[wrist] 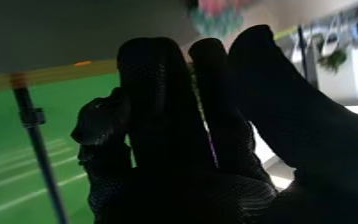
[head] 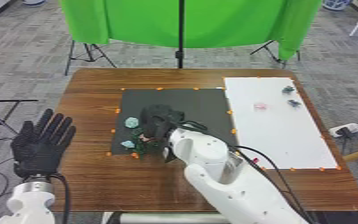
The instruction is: Arrange flowers
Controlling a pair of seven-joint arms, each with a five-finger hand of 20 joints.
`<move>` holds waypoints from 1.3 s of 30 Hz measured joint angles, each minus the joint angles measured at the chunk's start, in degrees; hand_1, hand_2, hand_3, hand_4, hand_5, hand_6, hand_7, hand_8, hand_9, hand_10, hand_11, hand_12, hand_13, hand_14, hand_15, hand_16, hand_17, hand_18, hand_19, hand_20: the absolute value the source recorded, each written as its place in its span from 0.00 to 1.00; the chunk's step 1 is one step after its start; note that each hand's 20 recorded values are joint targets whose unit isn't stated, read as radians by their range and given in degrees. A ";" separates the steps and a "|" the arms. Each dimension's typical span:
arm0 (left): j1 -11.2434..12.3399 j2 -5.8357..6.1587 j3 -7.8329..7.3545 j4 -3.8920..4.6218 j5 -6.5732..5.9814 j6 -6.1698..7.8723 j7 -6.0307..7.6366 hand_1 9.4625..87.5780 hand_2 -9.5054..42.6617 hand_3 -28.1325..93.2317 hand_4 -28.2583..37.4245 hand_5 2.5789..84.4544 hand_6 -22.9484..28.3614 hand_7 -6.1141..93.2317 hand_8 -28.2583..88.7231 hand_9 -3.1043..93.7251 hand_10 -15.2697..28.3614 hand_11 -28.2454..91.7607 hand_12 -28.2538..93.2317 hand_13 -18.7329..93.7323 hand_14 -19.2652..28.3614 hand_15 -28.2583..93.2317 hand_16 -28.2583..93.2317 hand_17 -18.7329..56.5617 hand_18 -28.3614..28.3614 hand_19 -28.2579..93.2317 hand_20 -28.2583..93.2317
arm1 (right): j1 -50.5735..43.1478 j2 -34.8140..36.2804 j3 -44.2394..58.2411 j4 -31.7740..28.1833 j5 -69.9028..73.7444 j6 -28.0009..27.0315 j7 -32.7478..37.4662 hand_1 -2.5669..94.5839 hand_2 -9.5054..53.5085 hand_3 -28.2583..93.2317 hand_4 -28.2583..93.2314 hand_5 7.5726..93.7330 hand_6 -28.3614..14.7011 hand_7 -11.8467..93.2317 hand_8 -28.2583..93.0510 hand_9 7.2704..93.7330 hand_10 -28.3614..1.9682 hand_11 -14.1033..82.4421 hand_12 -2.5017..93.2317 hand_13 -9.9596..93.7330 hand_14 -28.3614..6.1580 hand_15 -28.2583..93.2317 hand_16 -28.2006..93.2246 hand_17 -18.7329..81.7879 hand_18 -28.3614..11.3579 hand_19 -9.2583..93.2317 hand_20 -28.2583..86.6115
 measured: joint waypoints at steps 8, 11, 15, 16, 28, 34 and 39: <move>0.35 -0.64 -0.47 -0.19 0.03 0.07 -0.01 0.24 0.35 0.88 0.00 0.47 0.64 0.16 0.16 0.40 0.72 0.39 0.30 0.40 0.75 0.52 0.17 0.12 0.76 0.54 0.33 | 0.26 1.93 7.41 -3.03 6.03 0.94 4.50 0.48 0.00 0.94 0.00 0.53 0.56 0.27 0.12 0.46 0.34 0.27 0.17 0.49 0.34 0.50 0.32 0.41 0.16 0.77 0.48; 0.94 -0.74 -0.53 -0.63 0.03 0.05 0.25 0.24 0.34 0.88 0.00 0.47 0.64 0.16 0.16 0.40 0.72 0.39 0.30 0.40 0.75 0.52 0.17 0.12 0.76 0.54 0.33 | 3.17 3.64 9.02 1.95 6.38 5.92 7.39 0.48 0.00 0.94 0.00 0.51 0.56 0.27 0.12 0.43 0.35 0.27 0.17 0.45 0.33 0.47 0.32 0.39 0.17 0.74 0.46; 1.68 -0.76 -0.62 -0.98 0.03 0.03 0.58 0.24 0.34 0.88 0.00 0.47 0.64 0.16 0.16 0.40 0.72 0.39 0.30 0.40 0.75 0.52 0.17 0.12 0.76 0.54 0.33 | 6.01 6.64 13.26 8.04 6.11 7.27 9.52 0.48 0.00 0.95 0.00 0.50 0.56 0.27 0.12 0.41 0.36 0.26 0.16 0.43 0.33 0.43 0.33 0.37 0.19 0.71 0.43; 1.86 -0.77 -0.67 -1.05 0.03 0.03 0.67 0.24 0.34 0.88 0.00 0.47 0.64 0.16 0.16 0.39 0.72 0.39 0.30 0.40 0.75 0.52 0.17 0.12 0.76 0.54 0.33 | 6.02 7.55 14.80 8.52 6.02 6.97 9.85 0.48 0.00 0.95 0.00 0.49 0.56 0.27 0.12 0.41 0.36 0.25 0.16 0.43 0.33 0.43 0.33 0.37 0.18 0.71 0.43; 2.37 -1.08 -0.87 -1.22 0.06 0.03 0.82 0.24 0.35 0.88 0.00 0.47 0.64 0.16 0.16 0.40 0.72 0.39 0.30 0.40 0.75 0.52 0.17 0.12 0.76 0.54 0.33 | 2.75 15.24 21.47 8.92 4.93 -0.65 13.37 0.50 0.00 0.95 0.00 0.47 0.57 0.26 0.12 0.40 0.39 0.25 0.16 0.44 0.33 0.42 0.34 0.38 0.15 0.70 0.43; 1.85 -1.31 -0.52 -1.06 0.70 0.12 0.25 0.24 0.35 0.88 0.00 0.47 0.64 0.16 0.16 0.39 0.72 0.39 0.30 0.40 0.75 0.52 0.17 0.12 0.76 0.54 0.33 | 0.79 14.53 21.61 10.46 3.77 -3.28 14.38 0.52 0.00 0.96 0.00 0.48 0.57 0.26 0.12 0.40 0.36 0.27 0.16 0.43 0.31 0.44 0.35 0.41 0.09 0.73 0.44; 1.70 -1.40 -0.36 -1.05 1.60 0.64 -0.09 0.24 0.35 0.88 0.00 0.48 0.64 0.16 0.16 0.40 0.72 0.39 0.30 0.40 0.75 0.52 0.17 0.12 0.76 0.53 0.33 | 0.07 14.53 20.30 11.04 1.95 -1.30 17.79 0.61 0.00 0.91 0.00 0.55 0.55 0.30 0.11 0.51 0.33 0.40 0.20 0.59 0.46 0.64 0.37 0.55 0.17 0.91 0.55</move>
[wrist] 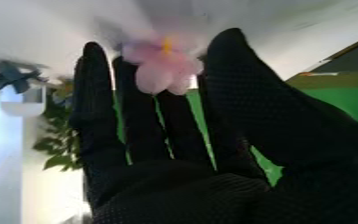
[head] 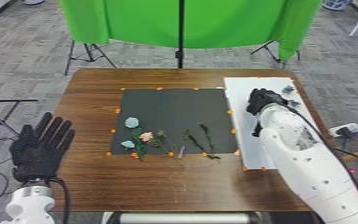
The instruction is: Arrange flowers
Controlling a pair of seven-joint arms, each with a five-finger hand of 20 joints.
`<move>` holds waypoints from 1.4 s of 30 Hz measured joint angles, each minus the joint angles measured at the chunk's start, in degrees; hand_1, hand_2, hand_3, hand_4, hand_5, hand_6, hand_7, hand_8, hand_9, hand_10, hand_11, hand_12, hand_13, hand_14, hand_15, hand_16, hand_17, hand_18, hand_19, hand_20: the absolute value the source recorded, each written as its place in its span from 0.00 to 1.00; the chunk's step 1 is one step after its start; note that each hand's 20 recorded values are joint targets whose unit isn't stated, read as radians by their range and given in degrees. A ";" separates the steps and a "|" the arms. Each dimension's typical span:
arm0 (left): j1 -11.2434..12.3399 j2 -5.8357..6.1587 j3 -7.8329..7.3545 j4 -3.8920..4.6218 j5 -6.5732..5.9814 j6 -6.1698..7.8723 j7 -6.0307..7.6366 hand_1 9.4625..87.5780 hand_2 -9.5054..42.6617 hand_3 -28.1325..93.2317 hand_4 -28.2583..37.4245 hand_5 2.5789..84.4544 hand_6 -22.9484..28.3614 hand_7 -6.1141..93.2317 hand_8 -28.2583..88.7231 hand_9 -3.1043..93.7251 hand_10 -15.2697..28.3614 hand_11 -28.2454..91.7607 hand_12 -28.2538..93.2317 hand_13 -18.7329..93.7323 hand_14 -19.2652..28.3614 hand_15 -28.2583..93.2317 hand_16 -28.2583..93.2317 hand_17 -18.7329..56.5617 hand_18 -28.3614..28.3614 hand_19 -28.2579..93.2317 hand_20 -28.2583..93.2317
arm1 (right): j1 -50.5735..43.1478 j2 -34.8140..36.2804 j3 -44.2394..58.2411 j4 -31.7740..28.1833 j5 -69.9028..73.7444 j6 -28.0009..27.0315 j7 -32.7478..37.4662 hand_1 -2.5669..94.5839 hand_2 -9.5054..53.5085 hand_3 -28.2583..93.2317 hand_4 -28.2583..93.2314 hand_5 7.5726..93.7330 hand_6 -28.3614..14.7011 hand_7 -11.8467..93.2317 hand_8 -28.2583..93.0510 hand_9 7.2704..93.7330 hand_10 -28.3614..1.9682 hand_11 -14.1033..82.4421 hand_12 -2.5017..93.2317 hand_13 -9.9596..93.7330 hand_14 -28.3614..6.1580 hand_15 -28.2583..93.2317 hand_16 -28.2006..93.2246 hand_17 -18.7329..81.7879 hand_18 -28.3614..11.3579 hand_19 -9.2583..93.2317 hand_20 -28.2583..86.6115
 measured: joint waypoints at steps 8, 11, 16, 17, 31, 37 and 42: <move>-0.04 -0.04 0.04 0.00 -0.02 0.21 -0.08 0.24 0.35 0.88 0.00 0.48 0.64 0.16 0.16 0.40 0.72 0.39 0.30 0.40 0.75 0.52 0.17 0.12 0.76 0.54 0.33 | -1.08 0.07 -1.72 2.43 -1.84 12.00 2.45 0.72 0.00 0.76 0.00 0.67 0.56 0.48 0.19 0.68 0.42 0.51 0.43 0.70 0.56 0.75 0.51 0.60 0.20 0.96 0.63; -0.04 -0.07 0.04 -0.01 -0.10 0.20 -0.09 0.24 0.35 0.88 0.00 0.48 0.64 0.16 0.16 0.40 0.72 0.39 0.30 0.40 0.75 0.52 0.17 0.12 0.76 0.54 0.33 | -1.68 0.31 -1.72 2.31 -2.28 13.30 1.91 0.71 0.00 0.77 0.00 0.68 0.55 0.47 0.20 0.68 0.42 0.50 0.43 0.70 0.56 0.75 0.52 0.60 0.20 0.96 0.63; -0.01 -0.10 0.06 -0.03 -0.15 0.18 -0.09 0.24 0.35 0.88 0.00 0.48 0.64 0.16 0.16 0.40 0.72 0.39 0.30 0.40 0.75 0.52 0.17 0.12 0.76 0.54 0.33 | -3.34 1.66 -1.93 -1.38 -2.03 13.81 0.58 0.70 0.00 0.78 0.00 0.68 0.55 0.45 0.19 0.68 0.41 0.48 0.43 0.69 0.55 0.74 0.52 0.59 0.19 0.96 0.63; 0.02 -0.10 0.06 -0.04 -0.16 0.17 -0.08 0.24 0.35 0.88 0.00 0.48 0.64 0.16 0.16 0.40 0.72 0.39 0.30 0.40 0.75 0.52 0.17 0.12 0.76 0.54 0.33 | -3.77 2.21 -2.25 -2.99 -1.85 13.87 0.07 0.70 0.00 0.78 0.00 0.68 0.55 0.45 0.19 0.68 0.41 0.47 0.43 0.69 0.55 0.74 0.52 0.59 0.19 0.96 0.63; -0.41 -0.05 0.40 0.09 -0.27 0.29 -1.09 0.24 0.35 0.88 0.00 0.48 0.64 0.16 0.16 0.40 0.72 0.39 0.30 0.40 0.75 0.52 0.17 0.12 0.76 0.54 0.33 | -1.60 1.45 -13.90 -13.69 -1.46 12.63 -12.17 0.68 0.00 0.79 0.00 0.66 0.57 0.41 0.13 0.64 0.40 0.50 0.37 0.68 0.56 0.74 0.51 0.57 0.19 0.96 0.63; -0.93 -0.03 0.73 0.12 -0.32 0.59 -1.85 0.24 0.36 0.88 0.00 0.48 0.65 0.16 0.16 0.40 0.72 0.39 0.30 0.40 0.76 0.52 0.17 0.12 0.76 0.54 0.33 | -1.17 -0.70 -16.61 -14.13 -1.88 8.82 -14.14 0.67 0.00 0.80 0.00 0.65 0.57 0.41 0.08 0.62 0.39 0.52 0.33 0.67 0.55 0.73 0.51 0.57 0.18 0.96 0.63; -0.99 0.05 0.78 0.06 -1.10 1.16 -1.84 0.24 0.36 0.88 0.00 0.49 0.65 0.17 0.16 0.40 0.73 0.40 0.30 0.40 0.76 0.53 0.17 0.12 0.76 0.54 0.33 | -1.38 -0.76 -17.82 -16.54 -2.60 7.36 -15.71 0.66 0.00 0.80 0.00 0.65 0.57 0.41 0.08 0.62 0.38 0.53 0.32 0.66 0.55 0.73 0.51 0.56 0.18 0.97 0.64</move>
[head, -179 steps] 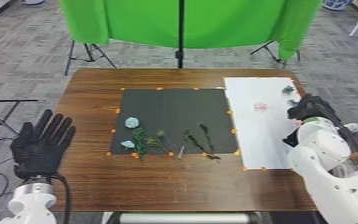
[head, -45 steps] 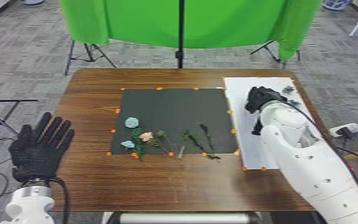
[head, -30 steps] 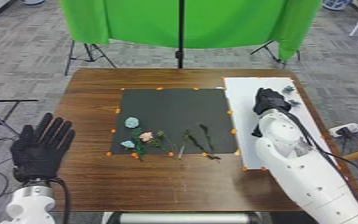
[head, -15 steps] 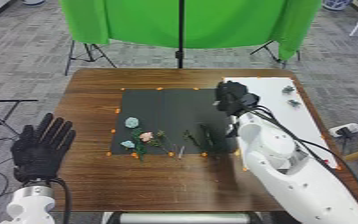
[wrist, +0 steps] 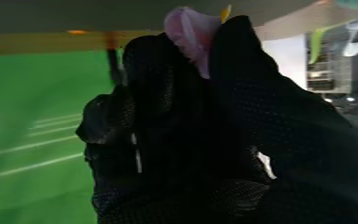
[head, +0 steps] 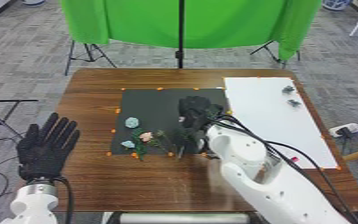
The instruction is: Arrange flowers
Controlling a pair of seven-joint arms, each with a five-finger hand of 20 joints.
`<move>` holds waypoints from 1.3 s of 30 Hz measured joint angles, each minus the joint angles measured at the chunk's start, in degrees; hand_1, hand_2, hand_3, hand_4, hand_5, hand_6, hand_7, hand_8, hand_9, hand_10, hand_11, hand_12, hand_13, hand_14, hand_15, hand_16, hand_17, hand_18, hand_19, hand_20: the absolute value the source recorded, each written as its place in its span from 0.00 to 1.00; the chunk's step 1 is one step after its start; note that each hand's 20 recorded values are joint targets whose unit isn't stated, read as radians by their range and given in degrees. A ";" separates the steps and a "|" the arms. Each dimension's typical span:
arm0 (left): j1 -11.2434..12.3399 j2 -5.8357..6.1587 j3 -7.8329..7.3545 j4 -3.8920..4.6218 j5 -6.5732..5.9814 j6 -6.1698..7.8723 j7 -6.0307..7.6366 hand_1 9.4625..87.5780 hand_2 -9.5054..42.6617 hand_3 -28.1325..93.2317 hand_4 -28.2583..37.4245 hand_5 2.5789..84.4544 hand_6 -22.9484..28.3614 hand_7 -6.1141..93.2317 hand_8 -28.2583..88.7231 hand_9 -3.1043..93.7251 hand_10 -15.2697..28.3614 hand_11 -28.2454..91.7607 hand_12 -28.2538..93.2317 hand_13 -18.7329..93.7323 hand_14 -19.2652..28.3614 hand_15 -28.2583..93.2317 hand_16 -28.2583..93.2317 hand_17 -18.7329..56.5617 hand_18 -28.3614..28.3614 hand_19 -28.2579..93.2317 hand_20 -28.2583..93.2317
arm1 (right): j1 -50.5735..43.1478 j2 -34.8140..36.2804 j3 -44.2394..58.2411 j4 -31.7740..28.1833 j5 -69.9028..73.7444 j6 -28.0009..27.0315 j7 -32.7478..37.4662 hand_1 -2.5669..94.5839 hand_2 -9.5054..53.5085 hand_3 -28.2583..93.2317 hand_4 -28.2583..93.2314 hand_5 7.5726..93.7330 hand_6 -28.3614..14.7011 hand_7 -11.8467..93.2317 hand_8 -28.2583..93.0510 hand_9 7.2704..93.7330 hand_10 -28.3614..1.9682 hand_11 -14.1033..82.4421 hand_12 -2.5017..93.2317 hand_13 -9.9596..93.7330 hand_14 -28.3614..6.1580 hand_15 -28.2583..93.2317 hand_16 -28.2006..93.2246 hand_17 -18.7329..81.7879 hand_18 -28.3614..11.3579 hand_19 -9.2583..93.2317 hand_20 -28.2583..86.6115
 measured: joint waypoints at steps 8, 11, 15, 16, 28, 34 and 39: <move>0.05 0.23 -0.06 -0.17 -1.01 0.61 0.66 0.24 0.36 0.88 0.00 0.49 0.65 0.17 0.16 0.41 0.73 0.40 0.30 0.40 0.76 0.53 0.17 0.12 0.76 0.54 0.33 | -0.86 0.03 -1.53 -1.38 -0.22 -0.73 -0.15 0.65 0.00 0.80 0.00 0.64 0.57 0.41 0.08 0.61 0.37 0.54 0.29 0.66 0.55 0.73 0.50 0.55 0.17 0.96 0.63; 0.01 0.22 -0.01 -0.18 -1.05 0.61 0.69 0.24 0.36 0.88 0.00 0.49 0.65 0.17 0.16 0.41 0.73 0.40 0.30 0.40 0.76 0.53 0.16 0.12 0.76 0.54 0.33 | -1.36 -0.04 -1.89 -1.47 -0.50 -1.21 -0.29 0.65 0.00 0.80 0.00 0.64 0.57 0.41 0.08 0.60 0.37 0.54 0.28 0.66 0.56 0.73 0.50 0.55 0.16 0.96 0.63; -0.17 0.22 0.22 -0.17 -1.07 0.61 0.67 0.24 0.36 0.88 0.00 0.49 0.65 0.17 0.16 0.41 0.73 0.40 0.30 0.40 0.76 0.54 0.16 0.12 0.76 0.54 0.33 | -1.76 -0.30 -2.39 -1.41 -0.99 -1.97 -0.46 0.65 0.00 0.81 0.00 0.64 0.57 0.38 0.08 0.60 0.36 0.53 0.23 0.66 0.56 0.72 0.49 0.54 0.16 0.96 0.63; -0.23 0.22 0.27 -0.16 -1.08 0.61 0.66 0.24 0.36 0.88 0.00 0.49 0.65 0.17 0.16 0.41 0.73 0.41 0.30 0.40 0.76 0.54 0.16 0.12 0.76 0.54 0.33 | -1.83 -0.40 -2.47 -1.37 -1.01 -2.12 -0.47 0.65 0.00 0.81 0.00 0.64 0.57 0.37 0.09 0.60 0.36 0.52 0.23 0.66 0.56 0.72 0.49 0.54 0.16 0.96 0.63; -0.82 0.18 0.50 -0.13 -1.40 1.22 0.65 0.24 0.37 0.89 0.00 0.50 0.65 0.17 0.16 0.41 0.73 0.41 0.30 0.40 0.76 0.54 0.16 0.12 0.76 0.54 0.33 | -2.52 -0.95 -2.15 -0.99 -0.84 -2.31 0.08 0.58 0.00 0.87 0.00 0.60 0.55 0.30 0.11 0.59 0.35 0.43 0.20 0.65 0.50 0.74 0.47 0.54 0.13 0.98 0.63; -0.90 0.07 0.57 -0.10 -1.38 1.18 0.66 0.24 0.37 0.89 0.00 0.50 0.65 0.17 0.16 0.41 0.73 0.40 0.30 0.40 0.76 0.54 0.16 0.12 0.76 0.54 0.33 | -3.78 -1.17 1.09 -1.40 -0.47 -1.18 2.20 0.50 0.00 0.93 0.00 0.54 0.52 0.27 0.12 0.52 0.29 0.37 0.20 0.59 0.39 0.71 0.35 0.51 0.11 0.94 0.59; -0.88 -0.07 0.57 -0.10 -1.31 1.10 0.81 0.24 0.36 0.89 0.00 0.49 0.65 0.17 0.16 0.41 0.72 0.40 0.30 0.40 0.76 0.54 0.16 0.12 0.76 0.54 0.33 | -4.96 -1.12 8.19 -1.53 0.47 2.37 7.90 0.46 0.00 0.94 0.00 0.48 0.48 0.26 0.13 0.42 0.22 0.32 0.18 0.46 0.28 0.57 0.31 0.43 0.13 0.81 0.49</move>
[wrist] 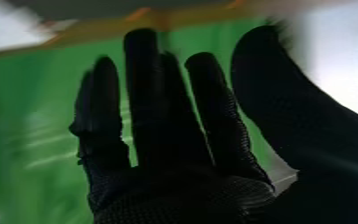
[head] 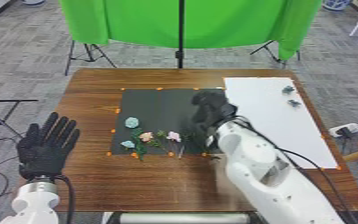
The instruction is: Arrange flowers
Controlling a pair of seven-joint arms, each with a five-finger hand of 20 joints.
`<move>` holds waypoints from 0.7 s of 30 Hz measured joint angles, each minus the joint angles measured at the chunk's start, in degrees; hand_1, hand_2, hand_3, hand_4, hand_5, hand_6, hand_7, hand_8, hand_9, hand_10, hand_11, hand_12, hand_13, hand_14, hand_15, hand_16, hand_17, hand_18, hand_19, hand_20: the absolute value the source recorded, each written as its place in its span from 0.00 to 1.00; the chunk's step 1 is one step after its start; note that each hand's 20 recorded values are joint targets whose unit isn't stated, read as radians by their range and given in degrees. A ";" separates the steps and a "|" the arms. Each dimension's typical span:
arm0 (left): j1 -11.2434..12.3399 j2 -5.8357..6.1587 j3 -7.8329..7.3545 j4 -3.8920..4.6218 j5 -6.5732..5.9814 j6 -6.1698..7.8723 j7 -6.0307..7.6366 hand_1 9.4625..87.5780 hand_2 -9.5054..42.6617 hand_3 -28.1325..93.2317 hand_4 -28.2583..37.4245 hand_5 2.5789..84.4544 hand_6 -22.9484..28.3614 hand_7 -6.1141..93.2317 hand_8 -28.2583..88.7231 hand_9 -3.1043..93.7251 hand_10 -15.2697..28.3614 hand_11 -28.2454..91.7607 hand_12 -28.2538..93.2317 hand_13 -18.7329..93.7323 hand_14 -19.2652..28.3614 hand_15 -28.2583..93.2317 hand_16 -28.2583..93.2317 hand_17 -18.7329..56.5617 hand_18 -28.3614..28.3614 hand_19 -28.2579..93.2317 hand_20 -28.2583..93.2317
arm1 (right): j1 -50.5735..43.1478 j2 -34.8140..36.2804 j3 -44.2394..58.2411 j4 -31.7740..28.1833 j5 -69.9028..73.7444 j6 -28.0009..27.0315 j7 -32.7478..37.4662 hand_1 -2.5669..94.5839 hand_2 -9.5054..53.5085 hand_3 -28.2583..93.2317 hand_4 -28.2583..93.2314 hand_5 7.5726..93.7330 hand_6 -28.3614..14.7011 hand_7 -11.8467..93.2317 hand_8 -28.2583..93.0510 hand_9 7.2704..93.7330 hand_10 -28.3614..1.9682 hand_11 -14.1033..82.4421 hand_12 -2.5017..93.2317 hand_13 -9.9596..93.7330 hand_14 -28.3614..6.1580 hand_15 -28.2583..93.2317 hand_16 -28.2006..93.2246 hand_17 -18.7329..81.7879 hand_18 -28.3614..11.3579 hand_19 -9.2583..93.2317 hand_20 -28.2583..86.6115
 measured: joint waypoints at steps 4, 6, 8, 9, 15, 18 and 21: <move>0.10 -0.06 0.00 -0.03 0.02 -0.07 0.34 0.23 0.35 0.89 0.00 0.48 0.65 0.16 0.16 0.41 0.73 0.40 0.30 0.40 0.76 0.54 0.16 0.12 0.76 0.54 0.33 | -0.03 1.08 6.75 1.79 0.90 2.29 5.47 0.45 0.00 0.94 0.00 0.47 0.48 0.26 0.12 0.39 0.21 0.29 0.17 0.41 0.25 0.51 0.30 0.39 0.14 0.76 0.45; 0.15 -0.06 0.00 -0.03 0.02 -0.15 0.53 0.23 0.33 0.89 0.00 0.48 0.64 0.17 0.16 0.40 0.73 0.40 0.30 0.40 0.76 0.53 0.16 0.12 0.76 0.54 0.33 | 0.13 2.05 9.96 4.11 1.14 3.33 7.35 0.46 0.00 0.94 0.00 0.44 0.47 0.26 0.12 0.38 0.24 0.29 0.17 0.41 0.25 0.50 0.30 0.38 0.14 0.76 0.44; 0.17 -0.06 0.00 -0.02 0.02 -0.44 0.77 0.22 0.33 0.89 0.00 0.47 0.64 0.17 0.16 0.40 0.72 0.40 0.30 0.40 0.76 0.53 0.16 0.12 0.76 0.54 0.33 | 0.37 3.23 12.77 7.21 1.54 4.01 8.54 0.48 0.00 0.95 0.00 0.43 0.47 0.25 0.13 0.37 0.27 0.28 0.16 0.41 0.27 0.48 0.31 0.38 0.13 0.76 0.44; 0.18 -0.06 0.00 0.00 0.02 -0.66 0.88 0.22 0.33 0.89 0.00 0.47 0.64 0.17 0.16 0.40 0.72 0.40 0.30 0.40 0.76 0.53 0.16 0.12 0.76 0.54 0.33 | 0.44 3.78 14.12 8.74 1.91 4.00 8.94 0.48 0.00 0.95 0.00 0.43 0.48 0.25 0.13 0.37 0.28 0.28 0.16 0.40 0.27 0.47 0.31 0.38 0.13 0.76 0.44; 0.22 -0.06 0.25 0.06 0.00 -1.45 1.15 0.22 0.33 0.89 0.00 0.47 0.64 0.17 0.16 0.40 0.73 0.40 0.30 0.40 0.76 0.53 0.17 0.12 0.76 0.54 0.33 | 0.81 6.54 18.33 15.35 2.70 3.07 9.39 0.53 0.00 0.97 0.00 0.44 0.53 0.26 0.12 0.37 0.35 0.28 0.16 0.40 0.31 0.43 0.32 0.38 0.16 0.73 0.42; 0.20 -0.06 0.42 0.08 0.03 -1.47 1.15 0.22 0.35 0.89 0.00 0.47 0.64 0.16 0.16 0.40 0.72 0.39 0.30 0.40 0.76 0.53 0.17 0.12 0.76 0.54 0.33 | 2.41 7.55 16.47 18.42 2.24 2.61 9.34 0.53 0.00 0.96 0.00 0.44 0.54 0.27 0.12 0.37 0.37 0.27 0.15 0.40 0.34 0.42 0.32 0.38 0.17 0.72 0.42; 0.03 -0.06 0.68 0.20 0.34 -1.47 1.08 0.22 0.36 0.89 0.00 0.47 0.64 0.17 0.16 0.40 0.72 0.39 0.30 0.40 0.75 0.53 0.17 0.12 0.76 0.54 0.33 | 5.21 8.04 13.43 22.01 2.13 0.96 9.31 0.54 0.00 0.96 0.00 0.44 0.55 0.27 0.12 0.39 0.39 0.27 0.15 0.42 0.36 0.42 0.33 0.38 0.19 0.71 0.42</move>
